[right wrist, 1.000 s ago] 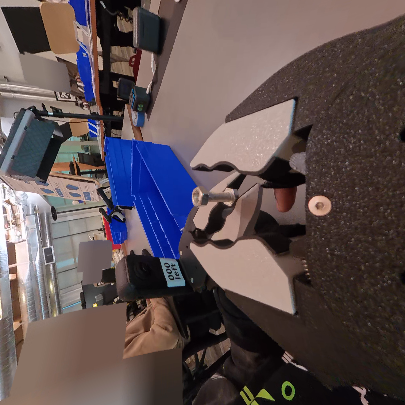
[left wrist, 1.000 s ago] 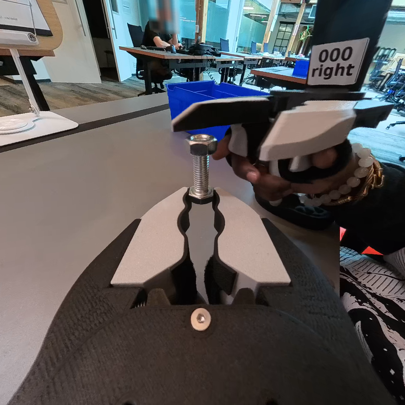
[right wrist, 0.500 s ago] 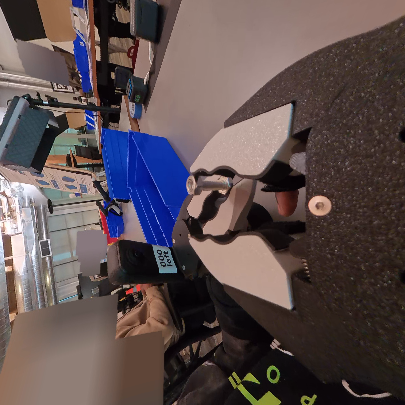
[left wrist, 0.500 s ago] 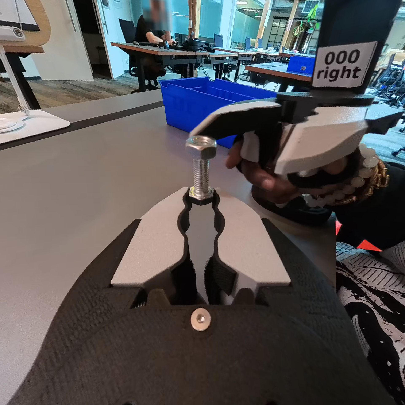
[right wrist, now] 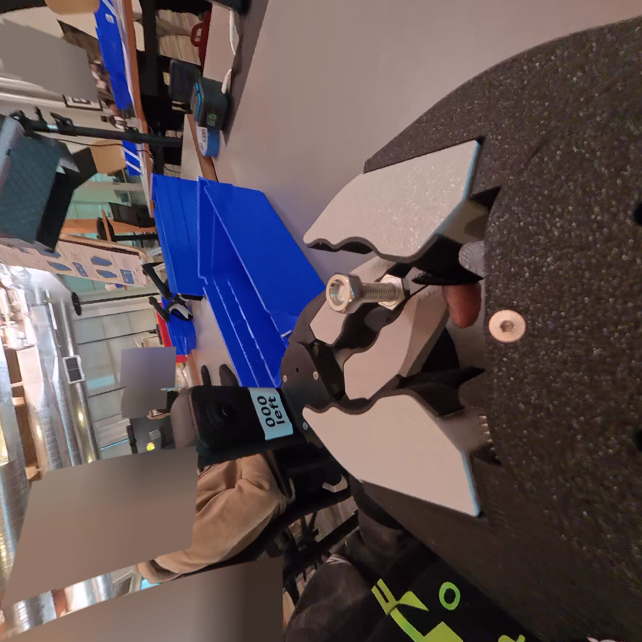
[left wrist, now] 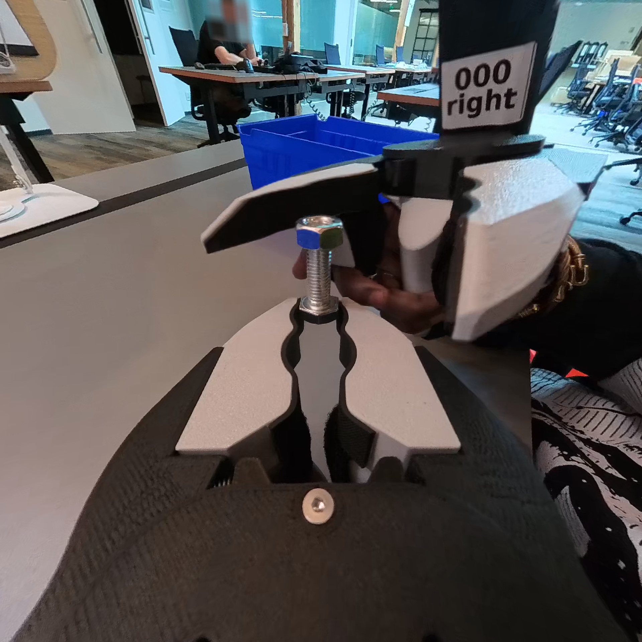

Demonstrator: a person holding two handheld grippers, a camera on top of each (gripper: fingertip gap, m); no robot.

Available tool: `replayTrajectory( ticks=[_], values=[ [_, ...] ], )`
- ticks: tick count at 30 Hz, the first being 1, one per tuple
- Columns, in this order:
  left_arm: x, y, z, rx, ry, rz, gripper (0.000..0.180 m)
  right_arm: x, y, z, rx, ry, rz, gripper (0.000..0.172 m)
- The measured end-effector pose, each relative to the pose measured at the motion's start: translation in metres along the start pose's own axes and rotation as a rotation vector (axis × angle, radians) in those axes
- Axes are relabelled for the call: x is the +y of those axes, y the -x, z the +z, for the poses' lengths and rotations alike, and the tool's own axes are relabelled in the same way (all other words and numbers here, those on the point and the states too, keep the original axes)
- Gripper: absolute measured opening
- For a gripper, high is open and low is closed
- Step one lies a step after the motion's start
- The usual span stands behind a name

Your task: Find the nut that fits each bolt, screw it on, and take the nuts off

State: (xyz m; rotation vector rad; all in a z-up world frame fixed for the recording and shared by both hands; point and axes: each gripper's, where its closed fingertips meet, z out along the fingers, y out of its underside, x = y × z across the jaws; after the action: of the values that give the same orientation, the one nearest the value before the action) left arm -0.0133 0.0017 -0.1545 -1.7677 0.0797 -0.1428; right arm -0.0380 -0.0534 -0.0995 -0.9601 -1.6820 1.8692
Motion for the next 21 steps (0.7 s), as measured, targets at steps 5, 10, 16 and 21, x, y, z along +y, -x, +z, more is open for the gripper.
replayTrajectory(
  ticks=[5, 10, 16, 21],
  values=[
    [0.002, 0.000, 0.002, 0.000, 0.018, -0.002, 0.018, 0.006, 0.005, 0.002, -0.011, 0.070, -0.037, 0.077],
    [0.002, 0.002, 0.001, -0.014, 0.011, -0.011, 0.018, 0.009, 0.005, 0.000, 0.018, 0.085, -0.065, 0.077],
    [-0.001, 0.005, -0.001, -0.023, -0.007, -0.030, 0.018, 0.006, 0.007, -0.012, 0.053, 0.042, -0.045, 0.076],
    [-0.001, 0.005, -0.001, -0.020, -0.015, -0.033, 0.018, 0.005, 0.015, -0.029, 0.083, 0.012, -0.054, 0.069]
  ],
)
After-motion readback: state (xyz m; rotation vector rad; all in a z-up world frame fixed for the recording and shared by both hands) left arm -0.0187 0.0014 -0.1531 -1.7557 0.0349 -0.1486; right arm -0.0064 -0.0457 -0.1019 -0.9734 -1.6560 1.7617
